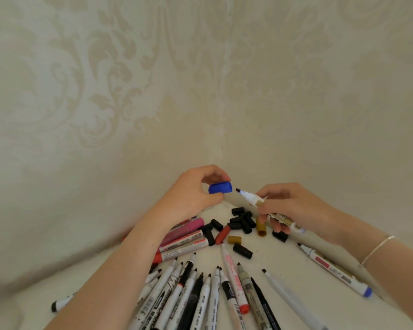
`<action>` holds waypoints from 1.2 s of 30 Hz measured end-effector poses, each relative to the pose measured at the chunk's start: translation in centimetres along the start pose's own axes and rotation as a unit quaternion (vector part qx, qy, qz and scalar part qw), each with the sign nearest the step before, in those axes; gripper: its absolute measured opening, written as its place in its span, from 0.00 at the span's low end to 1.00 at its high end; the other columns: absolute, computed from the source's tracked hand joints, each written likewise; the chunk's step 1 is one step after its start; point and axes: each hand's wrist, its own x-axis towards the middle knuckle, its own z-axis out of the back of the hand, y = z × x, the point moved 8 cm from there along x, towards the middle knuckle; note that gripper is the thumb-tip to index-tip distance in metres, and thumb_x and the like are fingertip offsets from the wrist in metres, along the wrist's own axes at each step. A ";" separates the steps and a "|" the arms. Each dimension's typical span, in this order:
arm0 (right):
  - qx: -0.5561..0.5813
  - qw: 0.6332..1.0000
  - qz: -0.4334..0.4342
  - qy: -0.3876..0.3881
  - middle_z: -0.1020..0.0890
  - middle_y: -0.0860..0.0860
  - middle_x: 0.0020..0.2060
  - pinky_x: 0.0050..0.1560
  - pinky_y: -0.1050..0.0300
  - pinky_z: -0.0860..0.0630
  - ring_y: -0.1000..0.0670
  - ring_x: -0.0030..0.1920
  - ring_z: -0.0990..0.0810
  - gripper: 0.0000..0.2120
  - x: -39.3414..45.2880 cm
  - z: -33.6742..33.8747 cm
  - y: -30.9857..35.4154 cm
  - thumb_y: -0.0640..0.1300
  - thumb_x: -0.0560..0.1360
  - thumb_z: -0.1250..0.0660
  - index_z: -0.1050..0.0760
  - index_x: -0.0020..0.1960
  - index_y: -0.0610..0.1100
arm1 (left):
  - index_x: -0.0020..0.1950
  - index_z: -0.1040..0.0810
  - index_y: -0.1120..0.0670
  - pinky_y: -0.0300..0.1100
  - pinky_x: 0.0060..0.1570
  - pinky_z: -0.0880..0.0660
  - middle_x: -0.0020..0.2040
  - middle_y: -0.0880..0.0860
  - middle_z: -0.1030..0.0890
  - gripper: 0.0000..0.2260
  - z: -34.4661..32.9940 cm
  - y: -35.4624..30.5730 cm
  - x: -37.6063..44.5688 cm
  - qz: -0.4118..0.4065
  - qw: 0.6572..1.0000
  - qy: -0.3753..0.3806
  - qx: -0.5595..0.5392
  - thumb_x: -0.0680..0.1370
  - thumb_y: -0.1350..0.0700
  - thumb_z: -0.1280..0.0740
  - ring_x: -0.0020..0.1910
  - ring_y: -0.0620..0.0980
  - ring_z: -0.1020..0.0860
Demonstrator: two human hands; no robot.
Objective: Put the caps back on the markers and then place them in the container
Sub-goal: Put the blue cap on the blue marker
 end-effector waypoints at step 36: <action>-0.084 0.989 0.084 -0.082 0.15 0.48 0.33 0.41 0.42 0.23 0.38 0.39 0.18 0.13 0.1 -1.8 3.6 0.46 0.66 0.23 0.25 0.41 0.41 | 0.43 0.28 0.56 0.33 0.26 0.36 0.25 0.47 0.32 0.09 -3.3 -0.5 -1.0 0.105 0.965 0.146 -0.189 0.78 0.53 0.33 0.24 0.43 0.36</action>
